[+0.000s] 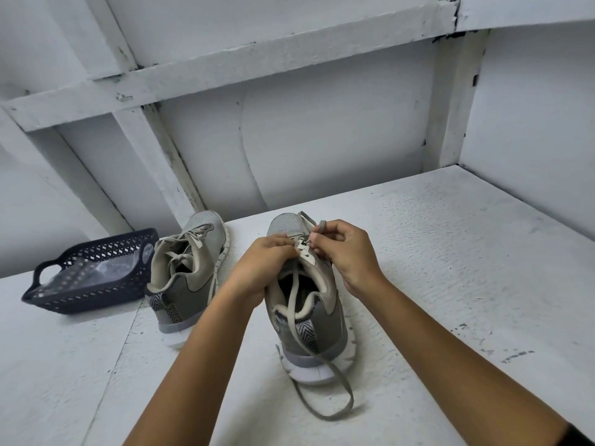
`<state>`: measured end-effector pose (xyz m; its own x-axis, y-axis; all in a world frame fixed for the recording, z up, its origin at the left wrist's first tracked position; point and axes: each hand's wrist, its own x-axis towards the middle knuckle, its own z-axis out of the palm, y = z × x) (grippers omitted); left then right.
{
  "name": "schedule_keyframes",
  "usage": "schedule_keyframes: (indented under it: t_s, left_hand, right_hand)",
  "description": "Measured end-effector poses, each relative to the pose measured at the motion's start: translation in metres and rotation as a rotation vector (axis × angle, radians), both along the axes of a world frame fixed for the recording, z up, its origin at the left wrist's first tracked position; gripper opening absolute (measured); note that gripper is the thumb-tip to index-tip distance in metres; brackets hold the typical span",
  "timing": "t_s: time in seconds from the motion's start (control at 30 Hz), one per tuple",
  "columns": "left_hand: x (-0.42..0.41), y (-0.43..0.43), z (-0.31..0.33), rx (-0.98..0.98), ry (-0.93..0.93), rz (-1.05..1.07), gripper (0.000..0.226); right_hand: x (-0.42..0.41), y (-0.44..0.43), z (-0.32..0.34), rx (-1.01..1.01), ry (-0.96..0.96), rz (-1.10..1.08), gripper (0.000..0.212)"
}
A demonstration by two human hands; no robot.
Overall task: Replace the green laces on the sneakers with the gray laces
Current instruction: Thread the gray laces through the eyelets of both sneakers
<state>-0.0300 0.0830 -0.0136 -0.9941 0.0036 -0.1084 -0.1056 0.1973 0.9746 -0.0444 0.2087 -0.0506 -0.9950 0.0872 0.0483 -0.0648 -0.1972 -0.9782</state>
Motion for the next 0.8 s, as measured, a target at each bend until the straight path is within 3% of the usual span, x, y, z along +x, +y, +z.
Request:
schedule_keyframes:
  t_s: [0.37, 0.63, 0.73, 0.8]
  left_hand:
    - [0.0029, 0.0005, 0.0013, 0.014, 0.007, -0.021, 0.029]
    - [0.0033, 0.0038, 0.0004, 0.013, -0.016, -0.007, 0.026]
    - [0.0021, 0.0067, -0.0004, 0.047, -0.06, 0.029, 0.013]
    - [-0.0001, 0.0071, -0.0014, 0.007, -0.047, 0.053, 0.023]
  right_hand:
    - [-0.0022, 0.0031, 0.0011, 0.055, 0.043, 0.032, 0.017]
    - [-0.0037, 0.0015, -0.004, 0.448, 0.146, -0.085, 0.007]
    - [-0.0012, -0.0005, -0.0042, 0.459, 0.154, -0.092, 0.007]
    - [-0.0009, -0.0015, -0.0047, 0.443, 0.143, -0.07, 0.007]
